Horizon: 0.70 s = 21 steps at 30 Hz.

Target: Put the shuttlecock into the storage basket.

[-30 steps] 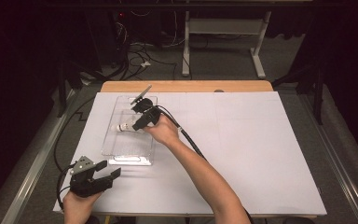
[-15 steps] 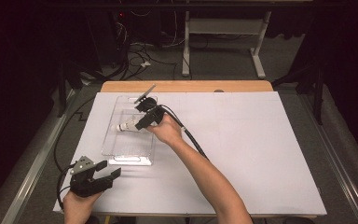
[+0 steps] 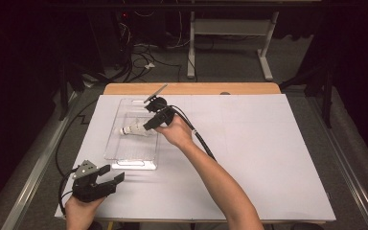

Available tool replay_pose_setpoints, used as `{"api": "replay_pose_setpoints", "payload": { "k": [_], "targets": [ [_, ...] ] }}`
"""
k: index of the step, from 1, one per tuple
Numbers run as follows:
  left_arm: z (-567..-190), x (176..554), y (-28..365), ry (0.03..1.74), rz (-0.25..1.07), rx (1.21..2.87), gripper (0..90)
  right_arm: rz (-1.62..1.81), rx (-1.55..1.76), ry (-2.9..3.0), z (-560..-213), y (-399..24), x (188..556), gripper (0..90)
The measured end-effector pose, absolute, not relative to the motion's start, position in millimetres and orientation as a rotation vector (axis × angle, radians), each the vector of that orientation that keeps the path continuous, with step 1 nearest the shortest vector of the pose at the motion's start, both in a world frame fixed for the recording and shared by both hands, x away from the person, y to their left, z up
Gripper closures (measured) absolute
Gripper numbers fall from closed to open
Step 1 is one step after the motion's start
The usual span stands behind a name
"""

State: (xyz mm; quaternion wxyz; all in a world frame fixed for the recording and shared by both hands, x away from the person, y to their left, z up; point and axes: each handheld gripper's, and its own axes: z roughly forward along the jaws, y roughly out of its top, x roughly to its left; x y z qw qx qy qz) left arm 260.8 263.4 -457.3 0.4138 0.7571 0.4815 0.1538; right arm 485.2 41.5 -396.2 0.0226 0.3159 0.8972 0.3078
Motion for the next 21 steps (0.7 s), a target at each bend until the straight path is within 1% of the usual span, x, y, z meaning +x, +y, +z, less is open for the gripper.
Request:
{"api": "replay_pose_setpoints", "payload": {
  "k": [21],
  "targets": [
    [-457,261,263,1.212,0.386,1.905,34.9,1.038,0.985,2.742,-385,25,481,60.7]
  ]
}}
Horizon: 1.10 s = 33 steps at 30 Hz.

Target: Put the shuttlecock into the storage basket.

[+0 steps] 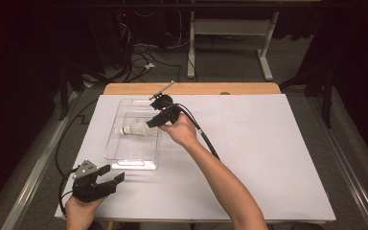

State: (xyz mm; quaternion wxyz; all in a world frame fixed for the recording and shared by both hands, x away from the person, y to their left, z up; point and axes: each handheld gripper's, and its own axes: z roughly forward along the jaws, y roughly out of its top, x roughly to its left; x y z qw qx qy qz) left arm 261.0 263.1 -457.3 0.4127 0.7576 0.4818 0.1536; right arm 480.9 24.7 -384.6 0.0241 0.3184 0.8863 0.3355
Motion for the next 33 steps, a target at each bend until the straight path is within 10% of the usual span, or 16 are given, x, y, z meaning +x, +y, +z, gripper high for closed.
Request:
{"api": "replay_pose_setpoints", "payload": {
  "k": [33],
  "targets": [
    [-457,261,263,1.217,0.385,1.905,34.9,1.117,0.998,2.678,-379,-12,476,58.2]
  ]
}}
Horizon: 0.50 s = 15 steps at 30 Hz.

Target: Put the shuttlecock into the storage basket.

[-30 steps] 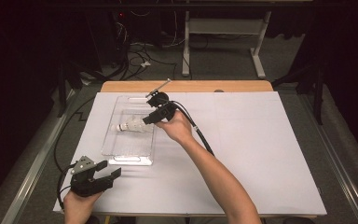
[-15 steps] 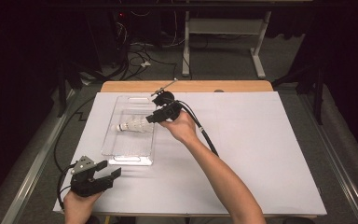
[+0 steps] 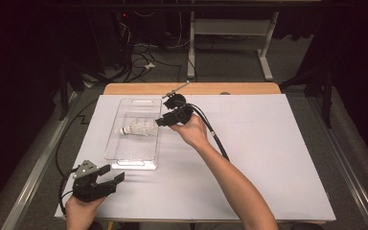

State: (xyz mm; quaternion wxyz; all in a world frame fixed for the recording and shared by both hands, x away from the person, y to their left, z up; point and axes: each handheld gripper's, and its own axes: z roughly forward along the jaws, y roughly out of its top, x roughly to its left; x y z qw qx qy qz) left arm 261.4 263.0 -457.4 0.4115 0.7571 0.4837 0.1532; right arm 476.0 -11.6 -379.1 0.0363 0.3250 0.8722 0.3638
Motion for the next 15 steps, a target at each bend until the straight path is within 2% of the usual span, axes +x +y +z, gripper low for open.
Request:
{"api": "replay_pose_setpoints", "payload": {
  "k": [15],
  "targets": [
    [-457,261,263,1.218,0.388,1.904,34.9,1.128,1.036,2.652,-384,-28,475,57.8]
  ]
}}
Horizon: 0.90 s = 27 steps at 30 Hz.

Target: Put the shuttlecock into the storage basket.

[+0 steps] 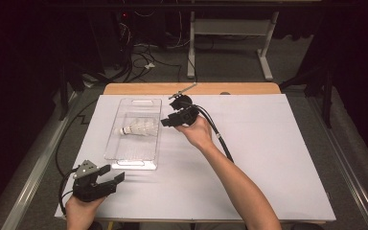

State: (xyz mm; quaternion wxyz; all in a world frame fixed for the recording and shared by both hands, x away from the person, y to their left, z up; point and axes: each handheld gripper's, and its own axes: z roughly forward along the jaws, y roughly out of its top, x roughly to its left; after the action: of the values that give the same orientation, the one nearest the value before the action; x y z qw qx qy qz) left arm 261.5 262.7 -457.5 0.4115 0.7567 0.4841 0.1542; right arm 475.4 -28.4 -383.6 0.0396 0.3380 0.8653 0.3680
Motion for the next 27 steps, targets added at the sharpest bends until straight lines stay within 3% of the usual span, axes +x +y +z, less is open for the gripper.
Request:
{"api": "replay_pose_setpoints", "payload": {
  "k": [27],
  "targets": [
    [-457,261,263,1.221,0.386,1.905,35.0,1.142,1.074,2.612,-391,-55,474,57.7]
  ]
}}
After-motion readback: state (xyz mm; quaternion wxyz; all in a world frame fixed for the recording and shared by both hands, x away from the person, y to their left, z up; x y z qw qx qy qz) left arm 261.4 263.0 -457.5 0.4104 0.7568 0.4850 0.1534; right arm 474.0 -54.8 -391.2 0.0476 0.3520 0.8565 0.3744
